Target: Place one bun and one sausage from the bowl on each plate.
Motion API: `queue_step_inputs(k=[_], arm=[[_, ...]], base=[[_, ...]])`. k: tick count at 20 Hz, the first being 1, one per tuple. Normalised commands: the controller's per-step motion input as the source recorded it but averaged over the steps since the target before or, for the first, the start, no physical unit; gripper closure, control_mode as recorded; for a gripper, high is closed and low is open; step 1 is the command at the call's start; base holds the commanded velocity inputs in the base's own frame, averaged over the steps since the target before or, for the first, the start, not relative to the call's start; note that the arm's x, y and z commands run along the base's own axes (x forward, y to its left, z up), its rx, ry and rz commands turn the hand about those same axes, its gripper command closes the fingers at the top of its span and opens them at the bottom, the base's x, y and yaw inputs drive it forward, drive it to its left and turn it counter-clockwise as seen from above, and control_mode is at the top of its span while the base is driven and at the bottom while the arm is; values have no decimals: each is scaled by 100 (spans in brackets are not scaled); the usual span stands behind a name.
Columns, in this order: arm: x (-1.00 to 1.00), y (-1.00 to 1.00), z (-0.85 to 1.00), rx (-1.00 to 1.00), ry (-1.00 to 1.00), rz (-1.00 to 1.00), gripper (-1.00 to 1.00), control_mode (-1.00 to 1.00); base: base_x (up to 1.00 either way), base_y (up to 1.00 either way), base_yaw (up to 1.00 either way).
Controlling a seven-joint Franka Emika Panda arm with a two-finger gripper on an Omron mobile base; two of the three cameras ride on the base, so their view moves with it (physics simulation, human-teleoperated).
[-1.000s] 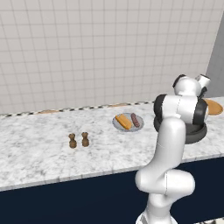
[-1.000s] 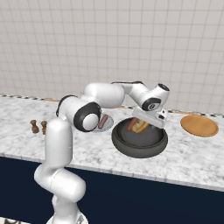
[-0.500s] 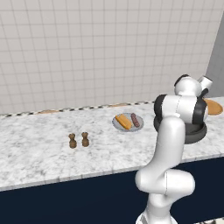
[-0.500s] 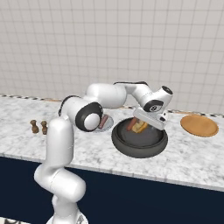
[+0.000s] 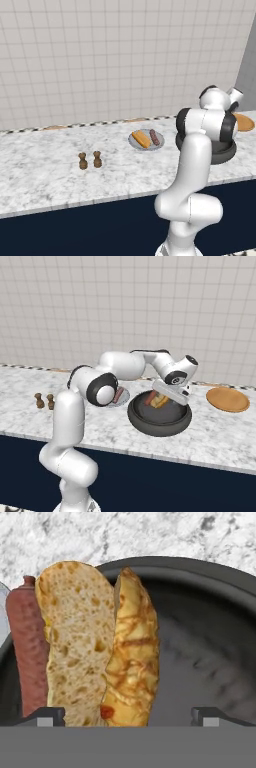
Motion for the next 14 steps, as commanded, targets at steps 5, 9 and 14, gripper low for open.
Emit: queue_step_inputs(k=[5, 9, 14], arm=[[2, 0, -6, 22, 1, 0, -100, -100], [0, 0, -3, 4, 0, 0, 100, -100], [0, 0, -33, 0, 0, 0, 100, -100]], base=[[0, 0, 0], [0, 0, 0], [0, 0, 0]])
